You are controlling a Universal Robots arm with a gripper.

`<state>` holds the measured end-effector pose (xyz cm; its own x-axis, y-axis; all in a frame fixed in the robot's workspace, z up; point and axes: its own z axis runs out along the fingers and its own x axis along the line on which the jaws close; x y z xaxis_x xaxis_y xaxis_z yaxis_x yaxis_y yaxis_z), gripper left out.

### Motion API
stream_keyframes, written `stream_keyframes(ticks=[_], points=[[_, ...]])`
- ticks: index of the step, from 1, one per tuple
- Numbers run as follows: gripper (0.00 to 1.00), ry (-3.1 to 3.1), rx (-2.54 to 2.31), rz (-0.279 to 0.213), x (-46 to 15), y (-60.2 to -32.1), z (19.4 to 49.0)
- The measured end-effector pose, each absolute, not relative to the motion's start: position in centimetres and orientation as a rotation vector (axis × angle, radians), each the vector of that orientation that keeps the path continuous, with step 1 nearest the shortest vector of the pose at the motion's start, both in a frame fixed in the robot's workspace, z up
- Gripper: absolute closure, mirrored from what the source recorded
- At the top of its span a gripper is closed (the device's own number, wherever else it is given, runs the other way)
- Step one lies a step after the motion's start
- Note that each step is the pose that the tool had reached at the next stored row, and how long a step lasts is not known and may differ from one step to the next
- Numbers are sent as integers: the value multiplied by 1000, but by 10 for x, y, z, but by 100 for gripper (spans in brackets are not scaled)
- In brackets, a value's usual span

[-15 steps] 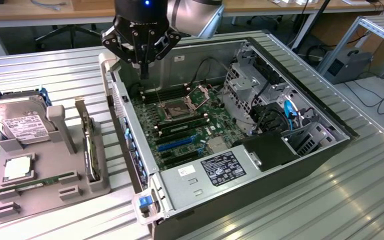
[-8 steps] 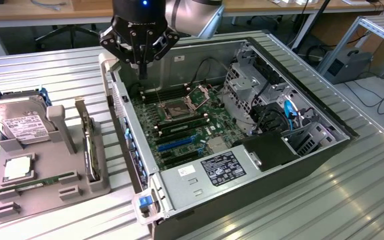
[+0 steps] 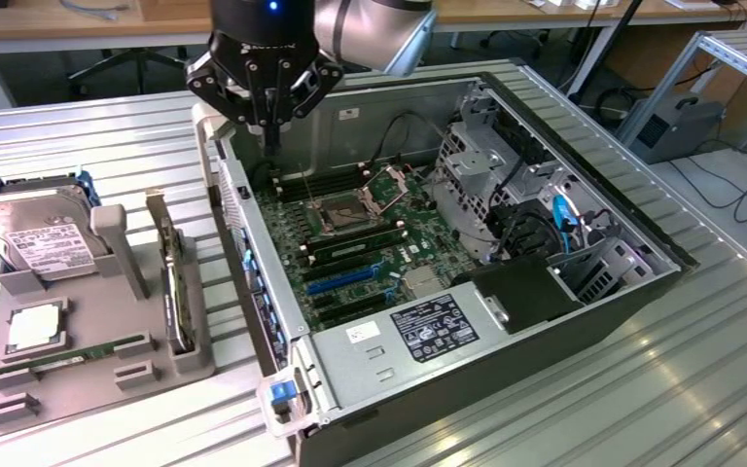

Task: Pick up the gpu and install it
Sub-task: 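Reach for the gpu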

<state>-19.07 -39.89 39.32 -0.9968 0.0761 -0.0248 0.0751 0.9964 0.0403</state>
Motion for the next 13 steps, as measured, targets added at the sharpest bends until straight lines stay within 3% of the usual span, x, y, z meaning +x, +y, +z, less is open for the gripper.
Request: stream_keyframes(ticks=[13], points=[[89,3113,118,61,-195,-399,393]])
